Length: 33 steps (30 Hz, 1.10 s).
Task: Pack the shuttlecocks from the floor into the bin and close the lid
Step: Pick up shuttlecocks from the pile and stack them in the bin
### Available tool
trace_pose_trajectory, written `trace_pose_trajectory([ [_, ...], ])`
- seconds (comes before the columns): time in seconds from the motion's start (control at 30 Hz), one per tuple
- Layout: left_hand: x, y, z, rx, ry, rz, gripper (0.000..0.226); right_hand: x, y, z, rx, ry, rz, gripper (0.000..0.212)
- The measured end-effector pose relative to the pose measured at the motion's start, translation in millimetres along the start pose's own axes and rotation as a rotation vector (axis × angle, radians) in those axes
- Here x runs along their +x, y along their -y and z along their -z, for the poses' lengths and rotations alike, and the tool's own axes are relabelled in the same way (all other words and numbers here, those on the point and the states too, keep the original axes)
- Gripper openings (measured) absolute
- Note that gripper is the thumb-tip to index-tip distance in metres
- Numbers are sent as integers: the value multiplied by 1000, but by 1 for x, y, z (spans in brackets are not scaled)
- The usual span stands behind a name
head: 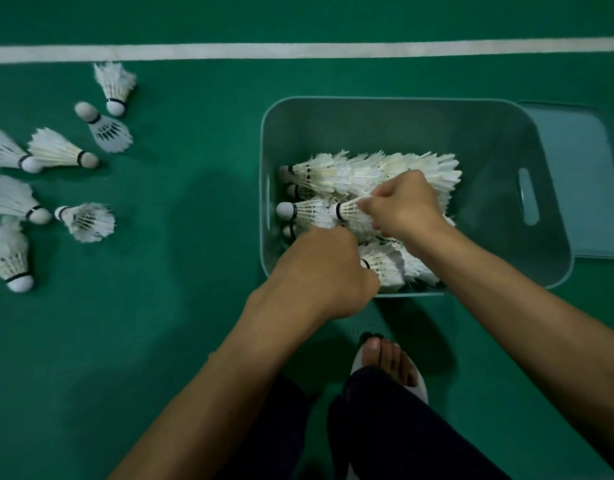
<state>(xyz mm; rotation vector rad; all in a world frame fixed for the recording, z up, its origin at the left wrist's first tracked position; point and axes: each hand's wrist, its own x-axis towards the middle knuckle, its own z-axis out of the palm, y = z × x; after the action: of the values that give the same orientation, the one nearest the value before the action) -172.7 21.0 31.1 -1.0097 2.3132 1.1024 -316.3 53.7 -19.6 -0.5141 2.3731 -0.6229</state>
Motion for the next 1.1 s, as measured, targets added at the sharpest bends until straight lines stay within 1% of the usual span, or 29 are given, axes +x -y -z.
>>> trace_pose_trajectory([
  [0.17, 2, 1, 2, -6, 28, -3, 36, -3, 5, 7, 216, 211, -178, 13],
  [0.23, 0, 2, 2, -15, 21, -7, 35, -2, 4, 9, 270, 262, -236, 14],
  [0.3, -1, 3, 2, -13, 16, -6, 36, -2, 5, 7, 289, 315, -269, 12],
  [0.4, 0, 3, 0, 3, 6, 3, 36, -3, 12, 0, 226, 415, -277, 3],
  [0.47, 2, 3, -1, 14, -4, 8, 35, 1, 17, -4, 223, 432, -286, 12],
  [0.6, 4, 2, -2, 3, -3, 33, 38, 8, 15, -8, 304, 438, -343, 16],
  [0.67, 5, 2, -1, -5, 1, 39, 37, 9, 12, -8, 370, 432, -359, 16],
  [0.77, 7, 2, 0, -10, -4, 47, 35, 7, 7, -5, 486, 411, -384, 10],
  [0.83, 8, 3, 1, -15, -10, 46, 37, 8, 1, 1, 469, 373, -342, 12],
  [0.87, 8, 3, 1, -22, -16, 43, 38, 8, -3, 5, 439, 338, -303, 18],
  [0.93, 8, 6, 0, -50, -30, 38, 38, 3, -11, 19, 305, 254, -201, 32],
  [0.97, 8, 6, 0, -69, -37, 32, 38, 0, -14, 29, 206, 229, -140, 34],
  [1.03, 9, 6, 0, -115, -41, 16, 39, -10, -19, 46, 64, 245, -63, 34],
  [1.1, 9, 4, -1, -175, -46, 6, 39, -18, -23, 57, 68, 336, -96, 40],
])
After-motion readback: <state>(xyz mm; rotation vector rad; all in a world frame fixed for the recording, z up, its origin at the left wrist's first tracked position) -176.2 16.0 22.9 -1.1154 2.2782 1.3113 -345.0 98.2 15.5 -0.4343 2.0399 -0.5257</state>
